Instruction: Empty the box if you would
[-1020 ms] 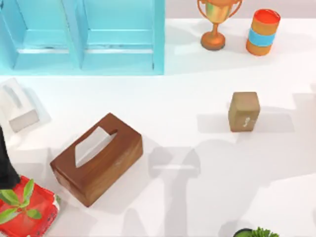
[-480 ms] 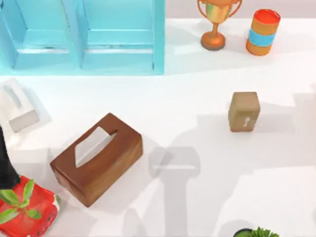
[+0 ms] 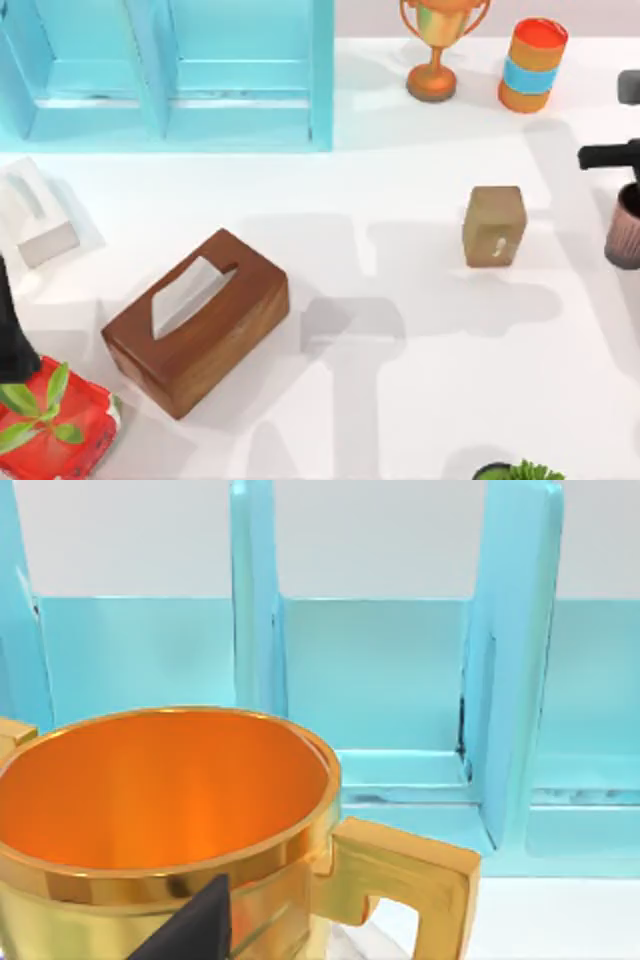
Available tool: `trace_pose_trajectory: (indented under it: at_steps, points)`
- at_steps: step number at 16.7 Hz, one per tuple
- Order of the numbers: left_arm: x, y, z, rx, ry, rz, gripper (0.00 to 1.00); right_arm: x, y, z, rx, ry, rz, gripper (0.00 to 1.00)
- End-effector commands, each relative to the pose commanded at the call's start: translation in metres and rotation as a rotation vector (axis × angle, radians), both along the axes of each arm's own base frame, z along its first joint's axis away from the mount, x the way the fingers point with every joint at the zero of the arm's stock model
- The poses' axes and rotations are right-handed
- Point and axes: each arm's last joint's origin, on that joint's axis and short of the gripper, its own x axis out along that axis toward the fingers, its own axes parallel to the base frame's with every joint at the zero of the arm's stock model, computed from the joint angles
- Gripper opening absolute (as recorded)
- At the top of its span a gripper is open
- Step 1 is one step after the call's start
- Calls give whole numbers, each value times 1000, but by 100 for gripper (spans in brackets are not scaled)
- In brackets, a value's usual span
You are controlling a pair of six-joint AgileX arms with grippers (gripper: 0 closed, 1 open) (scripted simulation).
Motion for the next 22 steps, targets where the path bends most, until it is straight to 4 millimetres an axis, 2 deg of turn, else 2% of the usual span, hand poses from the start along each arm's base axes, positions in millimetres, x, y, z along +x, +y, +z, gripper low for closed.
trace_pose_trajectory:
  at_steps: [3,6,12,22]
  points:
    - [0,0,0,0,0,0,100,-22,54,-23,10,-27,1,0]
    - [0,0,0,0,0,0,100,-39,81,-27,40,-81,-1,0]
    - [0,0,0,0,0,0,100,-40,83,-30,45,-81,-6,0]
    - [0,0,0,0,0,0,100,-38,88,-71,45,-89,-1,0]
